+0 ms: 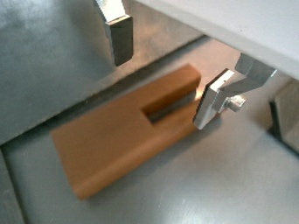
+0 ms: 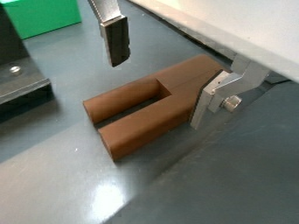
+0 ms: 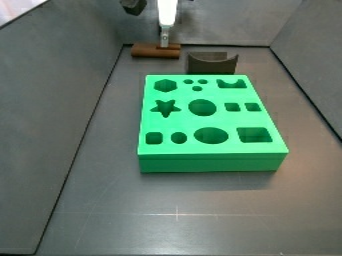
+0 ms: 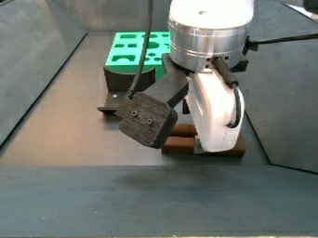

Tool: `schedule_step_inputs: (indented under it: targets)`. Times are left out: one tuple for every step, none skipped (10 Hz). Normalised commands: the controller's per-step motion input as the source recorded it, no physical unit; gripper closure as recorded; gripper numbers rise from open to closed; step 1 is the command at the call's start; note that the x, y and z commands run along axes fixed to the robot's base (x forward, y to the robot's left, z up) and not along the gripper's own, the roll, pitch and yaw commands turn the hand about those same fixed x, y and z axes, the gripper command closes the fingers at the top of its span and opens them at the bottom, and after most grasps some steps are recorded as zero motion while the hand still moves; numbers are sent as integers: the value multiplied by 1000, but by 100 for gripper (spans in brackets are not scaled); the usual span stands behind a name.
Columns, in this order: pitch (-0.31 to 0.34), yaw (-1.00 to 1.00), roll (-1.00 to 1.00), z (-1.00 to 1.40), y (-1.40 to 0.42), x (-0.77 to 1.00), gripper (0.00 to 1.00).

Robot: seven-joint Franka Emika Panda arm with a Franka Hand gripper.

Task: Pick up the square-circle object. Move up. Place the square-circle object on the fixture. Regrasp the square-circle object. Move to above the board. Insert the square-circle object.
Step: Pick up the square-circle object.

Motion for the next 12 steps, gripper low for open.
schedule_step_inputs:
  targets:
    - [-193,-126,-40,-829,-251,-346,0]
    - [-243,-83,0,-814,-171,-289,0]
    - [-186,-83,0,-609,0,-114,0]
    - [-121,-31,-17,-537,46,0,0]
    - [-103,-20,-71,-631,69,0,0]
    - [-163,-34,-156,-720,57,0,0]
    - [-300,-26,-247,-291,100,-89,0]
    - [-77,0,-60,-54,20,0,0]
    - [0,0,0,0,0,0,0]
    - [0,0,0,0,0,0,100]
    - [0,0,0,0,0,0,100]
    - [0,0,0,0,0,0,100]
